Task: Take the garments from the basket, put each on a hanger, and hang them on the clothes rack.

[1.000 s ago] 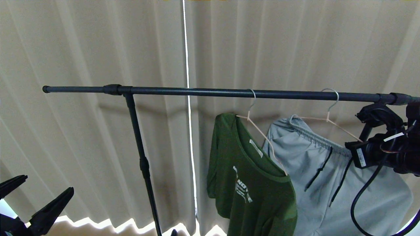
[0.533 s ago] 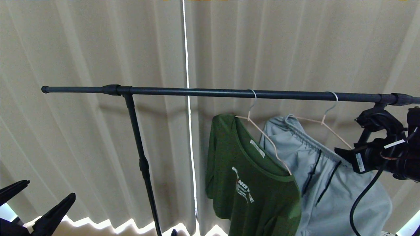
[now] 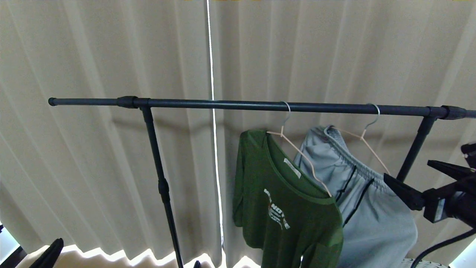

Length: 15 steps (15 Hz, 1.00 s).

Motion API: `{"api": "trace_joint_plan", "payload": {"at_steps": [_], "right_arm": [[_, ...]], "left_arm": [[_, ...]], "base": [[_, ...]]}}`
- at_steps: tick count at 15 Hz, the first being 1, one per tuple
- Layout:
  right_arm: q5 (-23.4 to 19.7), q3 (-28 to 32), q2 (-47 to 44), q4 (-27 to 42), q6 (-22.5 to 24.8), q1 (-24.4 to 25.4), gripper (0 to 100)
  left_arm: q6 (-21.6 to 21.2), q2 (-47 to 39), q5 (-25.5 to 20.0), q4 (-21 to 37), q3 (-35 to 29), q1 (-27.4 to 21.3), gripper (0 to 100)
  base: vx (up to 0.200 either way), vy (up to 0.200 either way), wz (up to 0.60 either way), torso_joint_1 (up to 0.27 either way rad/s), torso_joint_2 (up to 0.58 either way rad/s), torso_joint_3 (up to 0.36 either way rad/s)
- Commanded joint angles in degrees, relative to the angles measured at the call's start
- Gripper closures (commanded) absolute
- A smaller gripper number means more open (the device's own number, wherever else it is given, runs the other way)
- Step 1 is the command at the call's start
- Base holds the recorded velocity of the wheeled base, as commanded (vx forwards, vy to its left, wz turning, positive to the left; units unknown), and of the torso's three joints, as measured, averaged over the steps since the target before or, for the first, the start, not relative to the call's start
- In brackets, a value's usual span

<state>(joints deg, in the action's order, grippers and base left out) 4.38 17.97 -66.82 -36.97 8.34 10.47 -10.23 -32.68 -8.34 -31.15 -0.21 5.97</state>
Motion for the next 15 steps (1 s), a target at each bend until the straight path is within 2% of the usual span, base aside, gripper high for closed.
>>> {"api": "trace_joint_plan", "payload": {"at_steps": [1,2,3,5,7,9,11,13,15], "right_arm": [[-0.77,-5.4,11.53,-0.56,-0.52,0.43,0],[-2.97,-8.39,17.6,0.5,-0.34,0.43,0],[-3.15,-9.53,19.44,1.47,-0.34,0.43,0],[-2.79,-11.9,27.62,12.19,-0.25,0.16,0],[-2.62,-10.67,35.09,25.28,-0.16,0.08,0],[-1.65,-7.77,41.33,38.03,-0.16,-0.63,0],[-0.77,-5.05,46.95,48.22,-0.16,-2.65,0],[0.19,-5.66,49.94,50.51,-0.16,-4.76,0],[0.46,-7.07,54.95,52.79,-0.25,-7.75,0]], "left_arm": [[1.18,9.13,3.15,3.02,0.21,0.0,0],[1.79,13.96,4.38,8.47,0.12,0.0,0],[1.97,16.16,4.38,11.02,0.12,0.0,0],[1.88,23.89,4.56,22.8,-0.67,0.0,0],[2.05,27.5,4.91,30.09,-1.81,0.09,0],[4.16,27.5,7.9,30.44,-0.85,0.18,0],[6.27,27.5,7.9,30.44,0.21,0.09,0],[6.62,27.5,7.55,30.44,0.21,0.09,0],[6.36,27.41,3.42,30.44,0.21,0.09,0]], "base": [[0.0,0.0,0.0,0.0,0.0,0.0],[0.0,0.0,0.0,0.0,0.0,0.0],[0.0,0.0,0.0,0.0,0.0,0.0],[0.0,0.0,0.0,0.0,0.0,0.0],[0.0,0.0,0.0,0.0,0.0,0.0],[0.0,0.0,0.0,0.0,0.0,0.0],[0.0,0.0,0.0,0.0,0.0,0.0],[0.0,0.0,0.0,0.0,0.0,0.0],[0.0,0.0,0.0,0.0,0.0,0.0]]}}
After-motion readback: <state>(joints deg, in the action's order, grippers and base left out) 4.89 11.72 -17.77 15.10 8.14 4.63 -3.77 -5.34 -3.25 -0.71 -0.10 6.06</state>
